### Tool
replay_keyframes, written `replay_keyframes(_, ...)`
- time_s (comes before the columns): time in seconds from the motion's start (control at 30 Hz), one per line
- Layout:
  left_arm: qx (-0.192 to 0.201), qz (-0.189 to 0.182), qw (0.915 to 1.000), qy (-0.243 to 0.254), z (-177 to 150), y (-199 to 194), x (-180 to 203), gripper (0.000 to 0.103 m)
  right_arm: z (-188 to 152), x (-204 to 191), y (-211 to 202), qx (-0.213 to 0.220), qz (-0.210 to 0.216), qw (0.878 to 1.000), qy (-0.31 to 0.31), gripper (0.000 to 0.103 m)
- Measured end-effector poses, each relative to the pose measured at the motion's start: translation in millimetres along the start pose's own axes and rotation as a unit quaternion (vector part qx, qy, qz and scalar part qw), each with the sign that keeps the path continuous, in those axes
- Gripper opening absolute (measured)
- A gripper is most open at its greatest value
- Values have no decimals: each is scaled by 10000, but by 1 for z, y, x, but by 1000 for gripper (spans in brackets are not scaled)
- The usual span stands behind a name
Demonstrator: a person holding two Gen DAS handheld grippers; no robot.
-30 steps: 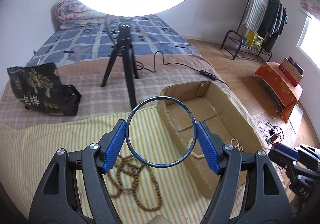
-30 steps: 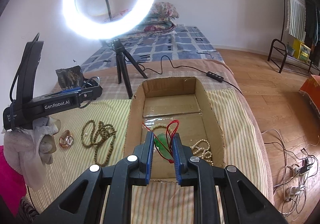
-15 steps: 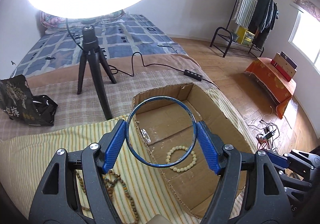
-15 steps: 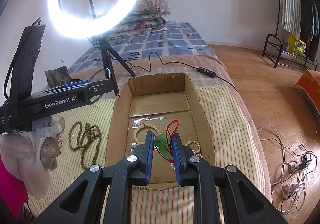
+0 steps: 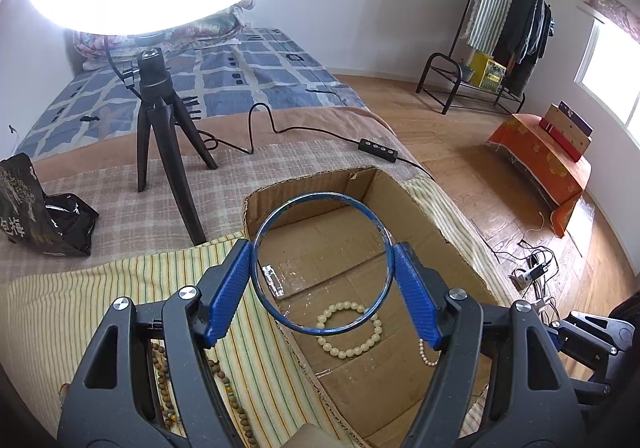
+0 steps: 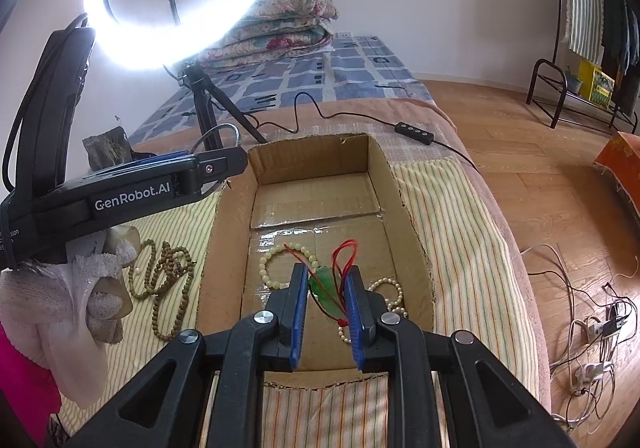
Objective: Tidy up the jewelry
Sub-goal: 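Carry the blue bangle with the left tool while the right tool carries the pendant into the box, then open the left tool inside the box while the right tool releases the jade pendant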
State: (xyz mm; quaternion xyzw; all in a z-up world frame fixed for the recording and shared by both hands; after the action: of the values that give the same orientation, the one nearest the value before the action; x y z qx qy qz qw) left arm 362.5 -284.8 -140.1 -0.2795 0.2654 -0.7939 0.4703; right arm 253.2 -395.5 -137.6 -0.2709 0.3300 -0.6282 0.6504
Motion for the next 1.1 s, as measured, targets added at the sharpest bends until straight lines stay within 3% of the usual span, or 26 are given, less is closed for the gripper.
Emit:
replay_keyframes(0.13,-20,23,10000,-57,1,2,-1,76,0,2,0,44,-42,10000,28,43)
replay_keyframes(0.2,-43,50,10000,-60,1,4,-2,78,-1,3,-1,74,-143,9999,16,71)
replay_keyframes(0.3,-66,73,9999,-66,1,4,-3,80,-1,3,-1,118,-245,9996,-44,85)
replay_keyframes(0.63,-161,66,9998,18,-1,0,-2,80,-2,6,-3,97,-339,9994,-30,89)
replay_keyframes(1.1,-63,224,9996,188,-2,-37,-15,80,-2,-4,-23,237,-326,9992,22,93)
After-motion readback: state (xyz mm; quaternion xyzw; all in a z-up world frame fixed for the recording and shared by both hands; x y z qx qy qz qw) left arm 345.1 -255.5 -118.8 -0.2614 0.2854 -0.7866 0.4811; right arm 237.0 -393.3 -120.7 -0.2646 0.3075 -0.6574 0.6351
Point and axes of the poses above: each gripper's, at about its wrist camera, not at the fingertips, and y roughly the way its jaws point, x to its right, z to its top, the point moved 6 cm from there along y, roughly the way its jaws point
